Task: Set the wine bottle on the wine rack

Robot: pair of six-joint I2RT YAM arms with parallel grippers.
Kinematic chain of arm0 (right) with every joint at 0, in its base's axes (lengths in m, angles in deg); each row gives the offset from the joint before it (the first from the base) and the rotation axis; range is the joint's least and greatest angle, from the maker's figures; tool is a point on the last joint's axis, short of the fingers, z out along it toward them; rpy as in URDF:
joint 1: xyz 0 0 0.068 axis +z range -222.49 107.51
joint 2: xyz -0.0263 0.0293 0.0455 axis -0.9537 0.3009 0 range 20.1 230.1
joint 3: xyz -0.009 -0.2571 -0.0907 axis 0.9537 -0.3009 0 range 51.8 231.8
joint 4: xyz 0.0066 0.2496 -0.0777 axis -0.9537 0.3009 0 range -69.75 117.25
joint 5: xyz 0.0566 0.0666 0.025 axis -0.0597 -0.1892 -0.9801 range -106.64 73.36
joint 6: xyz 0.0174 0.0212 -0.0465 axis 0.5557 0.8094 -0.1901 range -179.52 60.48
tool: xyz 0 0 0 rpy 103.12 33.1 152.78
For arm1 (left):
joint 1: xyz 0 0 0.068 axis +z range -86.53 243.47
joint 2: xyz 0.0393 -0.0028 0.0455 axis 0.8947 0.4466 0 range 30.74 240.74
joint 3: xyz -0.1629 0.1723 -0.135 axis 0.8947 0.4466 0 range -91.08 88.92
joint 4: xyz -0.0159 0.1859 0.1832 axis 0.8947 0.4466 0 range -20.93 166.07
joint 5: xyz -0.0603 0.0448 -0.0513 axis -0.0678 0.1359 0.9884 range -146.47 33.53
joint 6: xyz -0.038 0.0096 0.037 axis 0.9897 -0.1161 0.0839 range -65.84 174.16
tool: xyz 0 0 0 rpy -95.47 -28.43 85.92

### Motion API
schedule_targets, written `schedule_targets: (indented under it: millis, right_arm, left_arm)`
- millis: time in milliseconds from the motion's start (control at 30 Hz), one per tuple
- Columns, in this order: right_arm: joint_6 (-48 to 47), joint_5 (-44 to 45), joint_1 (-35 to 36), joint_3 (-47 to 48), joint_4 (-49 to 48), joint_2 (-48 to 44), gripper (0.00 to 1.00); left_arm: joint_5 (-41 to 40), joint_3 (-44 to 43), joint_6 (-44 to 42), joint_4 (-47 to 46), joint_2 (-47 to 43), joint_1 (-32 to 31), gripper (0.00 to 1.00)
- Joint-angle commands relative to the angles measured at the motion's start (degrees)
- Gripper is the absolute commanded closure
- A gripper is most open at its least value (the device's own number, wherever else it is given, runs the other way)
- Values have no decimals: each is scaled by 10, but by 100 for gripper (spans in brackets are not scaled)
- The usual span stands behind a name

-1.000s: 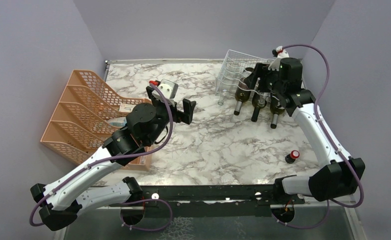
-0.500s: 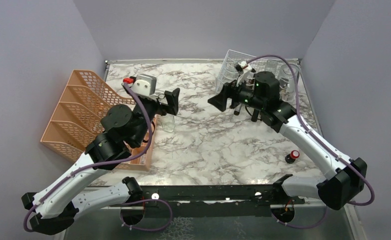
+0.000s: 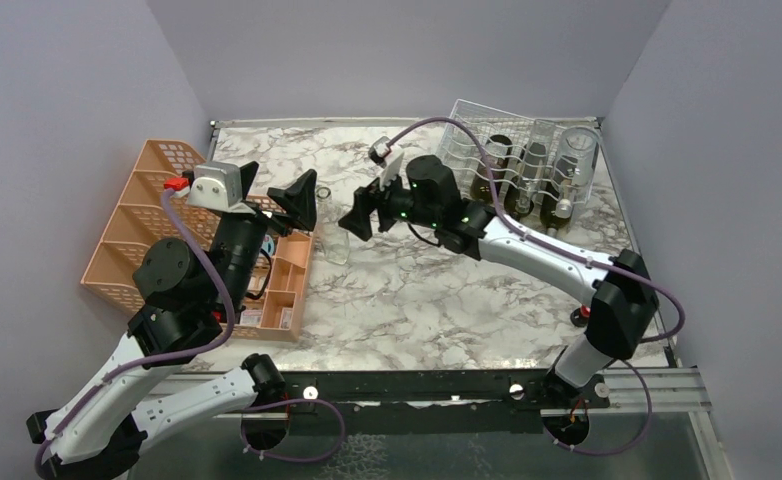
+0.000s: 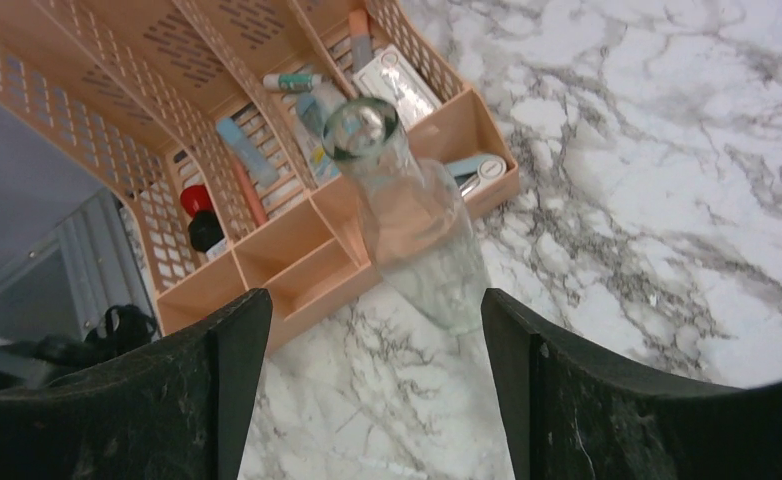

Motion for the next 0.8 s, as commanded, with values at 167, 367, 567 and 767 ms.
schedule_targets:
  millis: [167, 367, 567, 767]
  right_arm:
    - [-84, 87, 48, 139, -47, 123, 22]
    - [-108, 92, 52, 207, -20, 189, 29]
    - [-122, 118, 56, 193, -41, 192, 57]
    - [-149, 173, 63, 139, -96, 142, 85]
  left_arm:
    - [-16, 7, 6, -5, -10, 2, 1]
    - [-17, 8, 4, -2, -11, 2, 1]
    - [-20, 12, 3, -2, -12, 2, 1]
    - [-15, 23, 12, -6, -7, 1, 1]
